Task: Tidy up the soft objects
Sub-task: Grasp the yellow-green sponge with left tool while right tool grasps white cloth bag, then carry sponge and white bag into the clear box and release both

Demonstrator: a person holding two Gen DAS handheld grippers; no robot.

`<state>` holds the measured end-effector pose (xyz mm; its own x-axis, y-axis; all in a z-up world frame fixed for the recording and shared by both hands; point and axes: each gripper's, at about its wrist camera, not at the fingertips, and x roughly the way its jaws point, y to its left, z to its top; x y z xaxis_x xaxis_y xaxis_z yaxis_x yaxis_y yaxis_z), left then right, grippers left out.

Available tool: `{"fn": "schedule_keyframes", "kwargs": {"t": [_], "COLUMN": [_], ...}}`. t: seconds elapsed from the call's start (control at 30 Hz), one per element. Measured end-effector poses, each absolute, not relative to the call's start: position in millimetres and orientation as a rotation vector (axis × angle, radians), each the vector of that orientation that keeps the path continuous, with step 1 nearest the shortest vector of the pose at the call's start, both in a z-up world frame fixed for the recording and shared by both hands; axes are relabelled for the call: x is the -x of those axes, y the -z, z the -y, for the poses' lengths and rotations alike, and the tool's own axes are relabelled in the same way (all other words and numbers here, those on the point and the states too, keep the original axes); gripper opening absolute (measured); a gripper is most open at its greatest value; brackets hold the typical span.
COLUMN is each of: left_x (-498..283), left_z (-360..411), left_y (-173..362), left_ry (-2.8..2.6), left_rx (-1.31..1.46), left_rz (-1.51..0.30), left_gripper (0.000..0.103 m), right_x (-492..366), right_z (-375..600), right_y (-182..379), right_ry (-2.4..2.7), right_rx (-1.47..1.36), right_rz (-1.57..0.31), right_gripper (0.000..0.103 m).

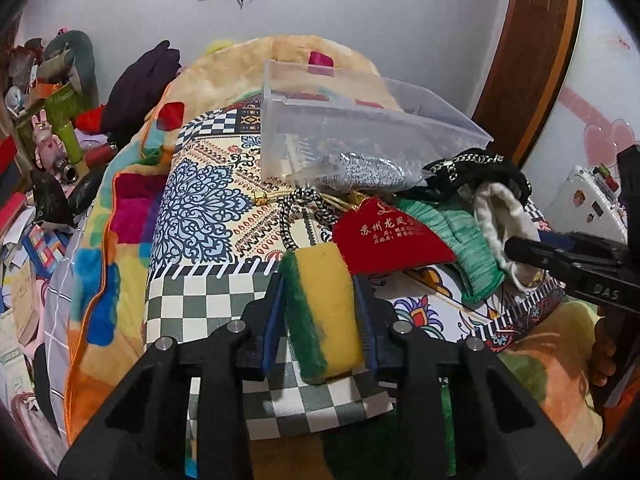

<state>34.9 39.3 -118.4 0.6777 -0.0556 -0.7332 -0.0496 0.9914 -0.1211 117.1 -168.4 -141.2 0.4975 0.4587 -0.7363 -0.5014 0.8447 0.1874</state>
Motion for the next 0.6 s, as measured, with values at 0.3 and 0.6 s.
{"fn": "schedule_keyframes", "kwargs": {"t": [0.3,0.6], "left_x": [-26,-30], "left_z": [-39,-40], "left_y": [91,45], "left_ry": [-0.001,0.003], "left_rx": [0.122,0.09], "left_rz": [-0.745,-0.62], "left_gripper": [0.03,0.03], "right_x": [-101,-94], "right_z": [168,167], "right_y": [119,72], "right_ry": [-0.655,-0.716], "right_rx": [0.051,0.028], "right_rz": [-0.792,-0.657], "right_gripper": [0.019,0.019]}}
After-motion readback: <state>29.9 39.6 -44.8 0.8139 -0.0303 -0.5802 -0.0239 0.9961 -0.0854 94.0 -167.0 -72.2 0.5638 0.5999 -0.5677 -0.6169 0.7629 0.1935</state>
